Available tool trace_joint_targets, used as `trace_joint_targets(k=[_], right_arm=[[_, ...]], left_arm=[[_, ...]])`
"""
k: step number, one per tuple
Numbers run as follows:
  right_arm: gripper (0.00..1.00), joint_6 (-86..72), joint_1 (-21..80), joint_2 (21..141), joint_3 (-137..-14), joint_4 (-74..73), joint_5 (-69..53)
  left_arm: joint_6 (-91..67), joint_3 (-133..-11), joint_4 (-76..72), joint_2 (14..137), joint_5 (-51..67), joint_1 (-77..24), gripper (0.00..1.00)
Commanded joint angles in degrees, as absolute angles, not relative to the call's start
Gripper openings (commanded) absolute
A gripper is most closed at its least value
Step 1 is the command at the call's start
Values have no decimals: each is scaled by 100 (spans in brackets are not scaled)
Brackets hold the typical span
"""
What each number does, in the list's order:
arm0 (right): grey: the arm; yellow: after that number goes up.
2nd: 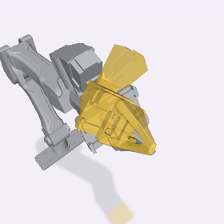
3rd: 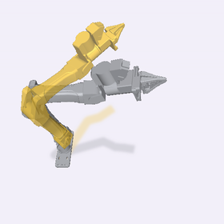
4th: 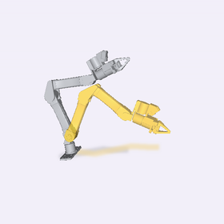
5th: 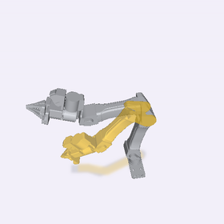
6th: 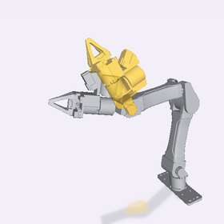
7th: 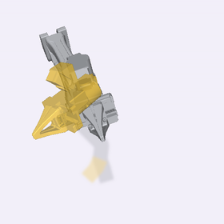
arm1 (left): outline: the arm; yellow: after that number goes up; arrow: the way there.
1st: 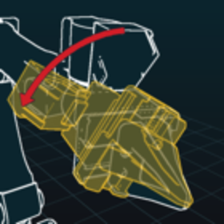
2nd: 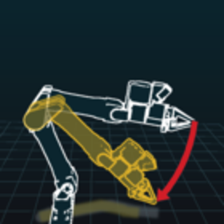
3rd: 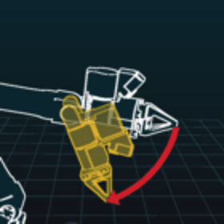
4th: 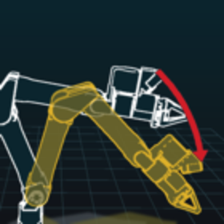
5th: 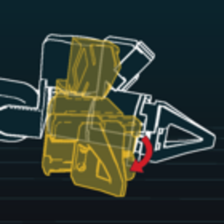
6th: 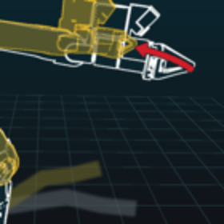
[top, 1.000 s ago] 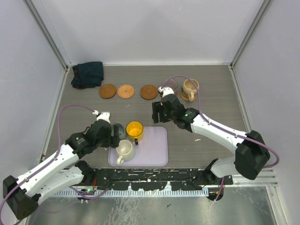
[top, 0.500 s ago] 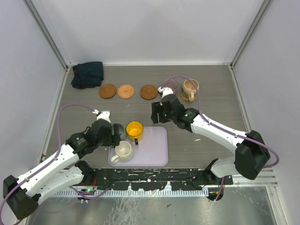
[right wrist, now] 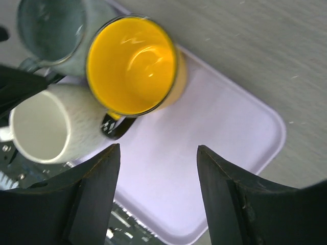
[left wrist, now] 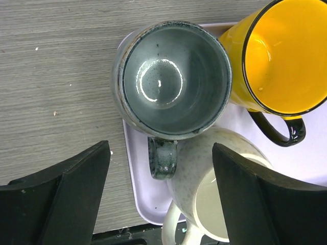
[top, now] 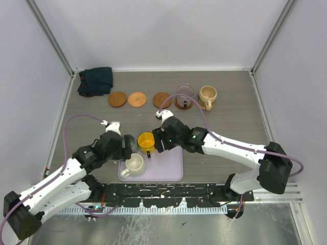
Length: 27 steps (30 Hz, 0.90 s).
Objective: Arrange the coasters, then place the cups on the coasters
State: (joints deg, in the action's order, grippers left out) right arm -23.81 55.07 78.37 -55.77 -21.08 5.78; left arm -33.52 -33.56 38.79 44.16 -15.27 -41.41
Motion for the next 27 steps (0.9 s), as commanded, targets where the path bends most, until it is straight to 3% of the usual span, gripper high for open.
trace_joint_targets(k=[1,12,27], right_arm=[[66,-2795,5905,7621,-5899,-2229,660],[59,-3361,6693,8209,-6099,-2048,1699],[57,-3342,6763,9136,-6433,-1985,1977]], left_arm=[[-3248,-3191,3518,4278,-1702,-4160,83],[-3358,-2842,3278,3937,-1727,-4159,84],[-3402,-2620,2724,4172,-1521,-4157,84]])
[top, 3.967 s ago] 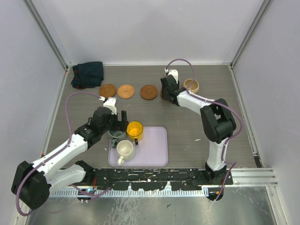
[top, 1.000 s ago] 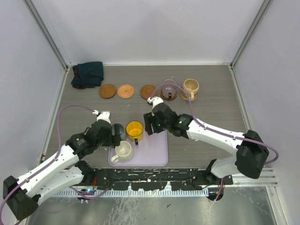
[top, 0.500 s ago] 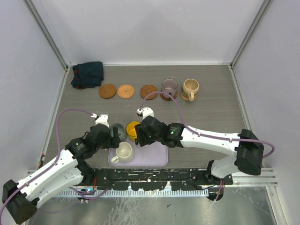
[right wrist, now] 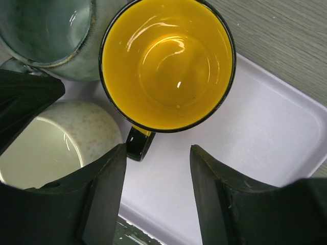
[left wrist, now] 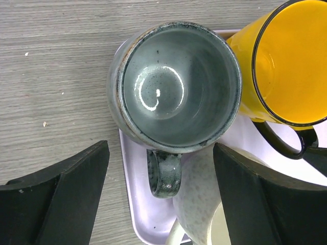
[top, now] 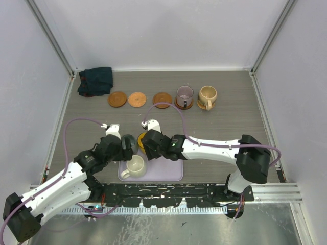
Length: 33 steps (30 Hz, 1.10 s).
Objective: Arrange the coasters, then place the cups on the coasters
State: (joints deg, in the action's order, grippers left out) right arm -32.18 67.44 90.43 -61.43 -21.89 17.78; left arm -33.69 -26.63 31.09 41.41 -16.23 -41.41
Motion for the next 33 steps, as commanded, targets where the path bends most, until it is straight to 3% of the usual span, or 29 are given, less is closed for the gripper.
trace_joint_targets(k=[1,15,26,31,33], right_arm=[[57,-3347,6766,9179,-6455,-1968,1968],[54,-3300,6770,9999,-6846,-2085,1839],[41,-3443,6765,10380,-6983,-2222,2153],[21,-3472,6768,10253,-6903,-2170,2373],[4,-3475,6775,10173,-6849,-2143,2428]], left_arm=[[-3389,-2619,2698,4180,-1514,-4159,85],[-3366,-2533,2534,4189,-1384,-4158,86],[-3384,-2485,2516,4148,-1330,-4159,87],[-3384,-2487,2505,4174,-1336,-4158,87],[-3384,-2487,2498,4196,-1336,-4160,87]])
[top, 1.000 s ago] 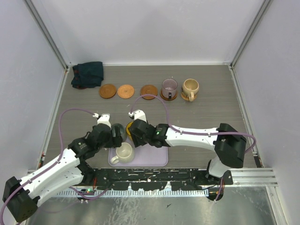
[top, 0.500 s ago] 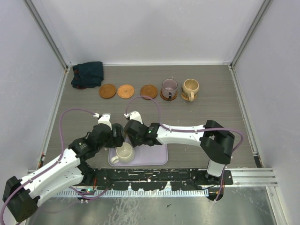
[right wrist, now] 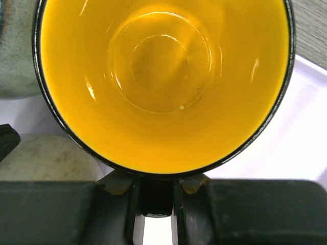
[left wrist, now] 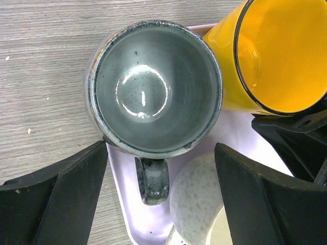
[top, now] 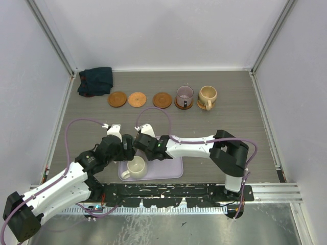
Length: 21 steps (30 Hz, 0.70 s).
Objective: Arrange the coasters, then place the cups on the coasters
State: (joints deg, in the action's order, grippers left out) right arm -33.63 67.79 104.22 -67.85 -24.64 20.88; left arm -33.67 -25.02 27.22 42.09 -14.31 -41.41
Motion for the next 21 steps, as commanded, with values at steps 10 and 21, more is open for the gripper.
trace_joint_targets(k=[10,21], right_arm=[[1,-3425,6819,9833,-6560,-1911,2573],[1,-3205,6838,8821,-6087,-1464,3296]], left_arm=[[-3375,-2479,2442,4276,-1281,-4159,87],[-3384,-2496,2461,4157,-1340,-4170,87]])
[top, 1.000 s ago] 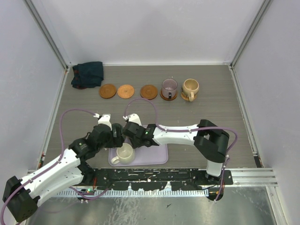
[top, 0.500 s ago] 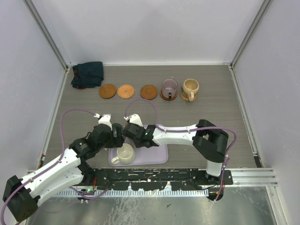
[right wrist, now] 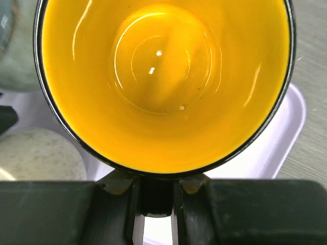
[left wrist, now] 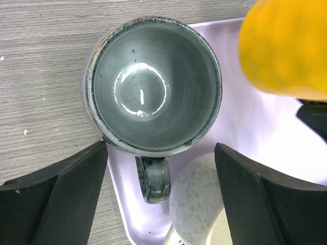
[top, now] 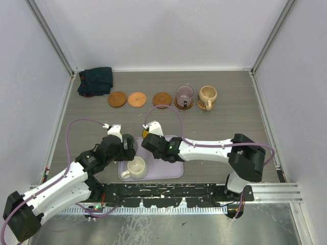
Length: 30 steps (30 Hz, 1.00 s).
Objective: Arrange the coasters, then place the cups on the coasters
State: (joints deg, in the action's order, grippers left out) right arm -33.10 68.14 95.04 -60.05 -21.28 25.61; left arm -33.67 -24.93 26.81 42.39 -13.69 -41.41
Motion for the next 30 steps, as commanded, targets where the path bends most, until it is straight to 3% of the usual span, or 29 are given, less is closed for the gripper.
trace_joint_targets(k=[1,9,20,30], right_arm=[[1,-3175,6839,8776,-6102,-1478,3396],[1,-2756,6516,8986,-6691,-1534,4069],[1,-2078,4803,10312,-8718,-1731,2940],[1,-1978,4021,11908,-10703,-2461,2587]], left_arm=[[-3384,-2510,2454,4165,-1343,-4170,87],[-3318,-2558,2269,4218,-1345,-4170,87],[-3109,-2640,2066,4303,-1470,-4167,87],[-3115,-2636,2013,4335,-1357,-4172,87]])
